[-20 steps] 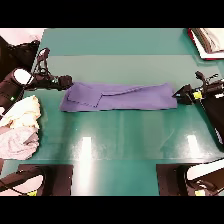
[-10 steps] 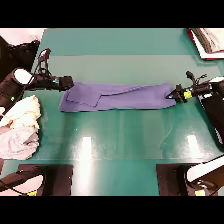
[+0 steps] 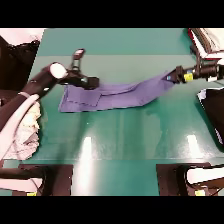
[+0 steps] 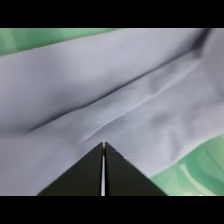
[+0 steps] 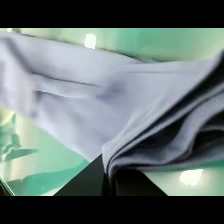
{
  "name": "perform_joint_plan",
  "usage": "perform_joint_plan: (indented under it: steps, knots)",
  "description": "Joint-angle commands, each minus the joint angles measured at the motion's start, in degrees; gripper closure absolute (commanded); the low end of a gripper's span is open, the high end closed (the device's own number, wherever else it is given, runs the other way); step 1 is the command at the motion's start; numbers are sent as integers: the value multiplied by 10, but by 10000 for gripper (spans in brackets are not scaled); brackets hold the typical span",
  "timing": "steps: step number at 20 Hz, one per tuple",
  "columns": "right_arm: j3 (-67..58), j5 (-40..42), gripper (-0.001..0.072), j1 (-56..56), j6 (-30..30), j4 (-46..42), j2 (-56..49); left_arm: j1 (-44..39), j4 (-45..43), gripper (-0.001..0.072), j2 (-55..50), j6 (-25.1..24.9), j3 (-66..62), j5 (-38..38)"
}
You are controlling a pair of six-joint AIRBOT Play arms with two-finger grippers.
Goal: Fold the shirts.
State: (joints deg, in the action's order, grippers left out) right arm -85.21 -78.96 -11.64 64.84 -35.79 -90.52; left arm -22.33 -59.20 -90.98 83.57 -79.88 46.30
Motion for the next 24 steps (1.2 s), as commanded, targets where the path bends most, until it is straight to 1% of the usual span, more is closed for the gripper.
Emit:
perform_joint_plan:
  steps: [1, 3, 5, 8, 13, 17, 21, 24]
  knots:
    - [-104, -19, 702, 72, 36, 17, 25, -62, 1, 681, -123, 2, -115, 24]
    - [-155, -20, 701, 110, 45, 16, 25, -78, 1, 681, -172, 6, -160, 35]
    - [-191, -19, 701, 143, 48, 12, 25, -81, 12, 681, -200, 22, -183, 37]
    - [-222, -9, 701, 179, 52, 12, 25, -81, 10, 681, -210, 21, -185, 39]
    - [-224, 4, 701, 211, 52, 13, 15, -66, 9, 680, -203, 20, -186, 45]
    - [-224, 13, 702, 242, 52, 14, -7, -8, -2, 681, -170, 20, -217, 99]
    - [-224, 49, 701, 290, 31, 13, -34, 71, -75, 681, -95, 20, -250, 152]
    - [-224, 97, 701, 330, 24, 13, -58, 129, -127, 680, -19, 19, -250, 180]
